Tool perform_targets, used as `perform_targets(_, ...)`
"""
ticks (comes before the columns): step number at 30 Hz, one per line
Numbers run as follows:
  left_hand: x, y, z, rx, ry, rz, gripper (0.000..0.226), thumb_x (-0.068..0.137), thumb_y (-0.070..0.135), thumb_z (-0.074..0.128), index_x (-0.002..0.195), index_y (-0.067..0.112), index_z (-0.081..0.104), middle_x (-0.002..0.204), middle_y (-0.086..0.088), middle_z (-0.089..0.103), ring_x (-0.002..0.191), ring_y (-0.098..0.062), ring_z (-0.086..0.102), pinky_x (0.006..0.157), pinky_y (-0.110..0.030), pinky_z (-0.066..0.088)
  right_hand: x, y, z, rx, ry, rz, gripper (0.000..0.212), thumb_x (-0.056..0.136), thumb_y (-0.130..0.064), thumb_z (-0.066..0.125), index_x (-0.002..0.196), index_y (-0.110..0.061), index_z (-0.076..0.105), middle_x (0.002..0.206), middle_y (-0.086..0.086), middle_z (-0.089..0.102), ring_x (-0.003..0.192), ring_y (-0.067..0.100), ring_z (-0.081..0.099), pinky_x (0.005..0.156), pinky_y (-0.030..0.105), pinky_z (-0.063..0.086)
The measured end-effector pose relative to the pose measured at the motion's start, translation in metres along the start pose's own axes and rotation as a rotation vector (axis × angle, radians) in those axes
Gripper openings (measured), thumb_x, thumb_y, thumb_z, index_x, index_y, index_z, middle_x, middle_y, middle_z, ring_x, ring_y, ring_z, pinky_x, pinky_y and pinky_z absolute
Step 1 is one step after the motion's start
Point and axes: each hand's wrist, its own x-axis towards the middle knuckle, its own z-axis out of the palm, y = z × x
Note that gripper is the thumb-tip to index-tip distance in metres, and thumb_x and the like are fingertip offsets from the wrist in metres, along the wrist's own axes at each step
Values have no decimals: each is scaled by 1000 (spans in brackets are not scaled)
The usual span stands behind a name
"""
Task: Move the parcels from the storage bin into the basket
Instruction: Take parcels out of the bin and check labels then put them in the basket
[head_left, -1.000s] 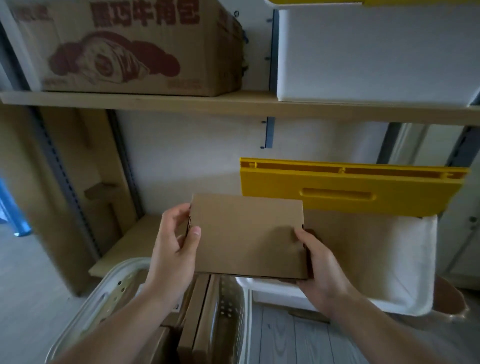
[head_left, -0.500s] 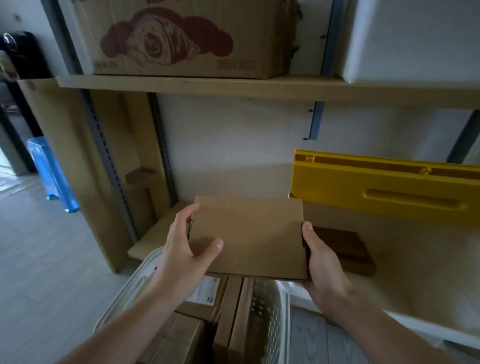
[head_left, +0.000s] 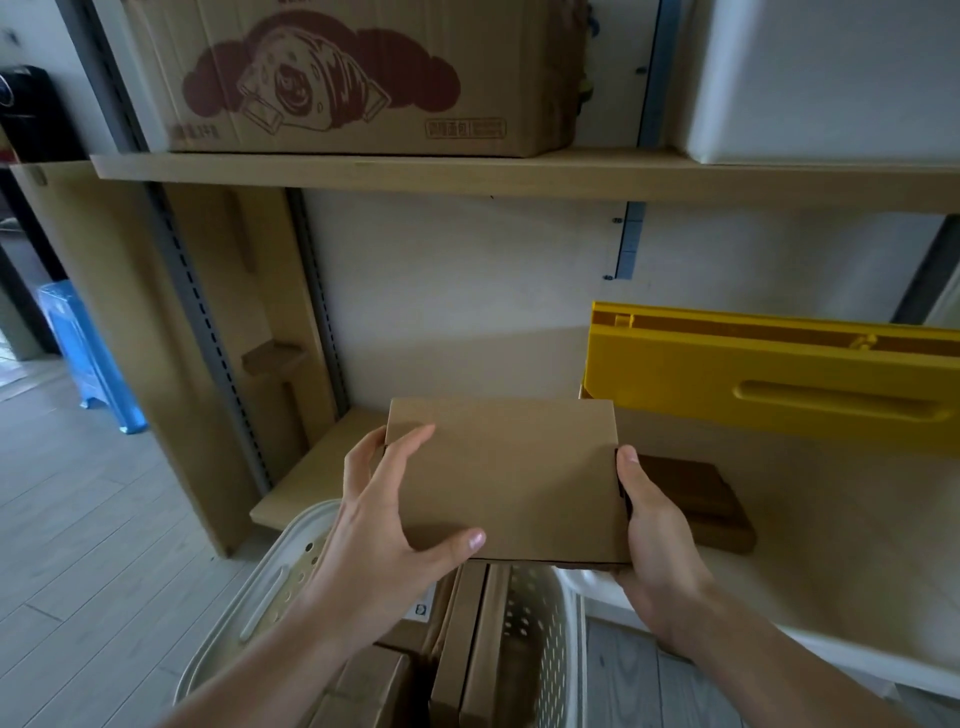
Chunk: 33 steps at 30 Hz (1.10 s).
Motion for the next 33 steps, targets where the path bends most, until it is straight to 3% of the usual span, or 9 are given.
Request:
perform_targets(4, 2, -1, 2, 2, 6, 29, 95, 66, 57, 84, 137, 65, 21, 140, 33, 14, 117, 30, 22, 98, -21, 35, 0, 0, -4, -7, 16, 4, 44, 102, -57, 38, 126, -30, 65, 106, -1, 78, 106, 23, 71, 99, 49, 53)
perform_targets(7, 2, -1, 2, 12, -14, 62, 98, 65, 60, 85, 137, 65, 20, 143, 32, 10, 119, 31, 20, 98, -19, 35, 1, 0, -8, 12, 16, 6, 42, 103, -55, 38, 121, -30, 67, 99, -2, 79, 98, 20, 73, 84, 42, 57)
perform_targets(11, 3, -3, 2, 85, -84, 83, 115, 57, 67, 86, 149, 53, 19, 152, 28, -6, 128, 6, 26, 112, -23, 29, 2, 0, -14, 66, -3, 11, 39, 104, -51, 38, 113, -26, 67, 78, -5, 79, 68, 10, 75, 58, 29, 55)
perform_targets(15, 4, -3, 6, 144, -75, 97, 118, 60, 60, 88, 150, 55, 11, 155, 27, -15, 132, 0, 24, 116, -28, 27, -3, -4, -16, 163, -62, 18, 37, 105, -45, 41, 110, -20, 66, 69, -1, 77, 54, 11, 72, 41, 22, 52)
perform_targets(17, 4, -3, 7, 183, -56, 95, 118, 62, 57, 89, 148, 59, 7, 157, 25, -18, 135, -5, 26, 117, -32, 29, -6, -6, -14, 229, -100, 33, 37, 104, -45, 42, 110, -19, 67, 72, 0, 78, 55, 11, 73, 44, 24, 55)
perform_targets(20, 5, -1, 9, 209, -54, 73, 118, 65, 55, 88, 146, 65, 3, 160, 21, -21, 148, -19, 24, 119, -39, 30, -6, -8, -11, 256, -130, 27, 47, 105, -47, 35, 120, -20, 71, 95, 3, 80, 75, 12, 76, 70, 31, 55)
perform_targets(25, 4, 9, 13, 34, -122, 7, 116, 66, 51, 88, 138, 75, 0, 162, 22, -14, 148, -15, 19, 111, -35, 37, -19, -14, 2, 382, -371, 52, 53, 98, -52, 40, 92, -22, 83, 94, 10, 76, 74, 21, 74, 73, 38, 50)
perform_targets(29, 0, 19, 22, -143, -153, 73, 119, 61, 54, 90, 143, 71, 6, 161, 23, 13, 142, 5, 25, 116, -39, 36, -28, -4, 16, 247, -522, -55, 48, 93, -51, 48, 125, -25, 71, 123, 11, 72, 107, 24, 71, 83, 38, 56)
perform_targets(33, -1, 31, 31, -403, -256, 136, 112, 69, 42, 92, 156, 40, 23, 151, 12, 46, 138, -20, 48, 107, -40, 48, -22, 6, 27, 0, -506, -156, 52, 91, -47, 55, 140, -29, 56, 131, 7, 66, 121, 25, 64, 93, 46, 57)
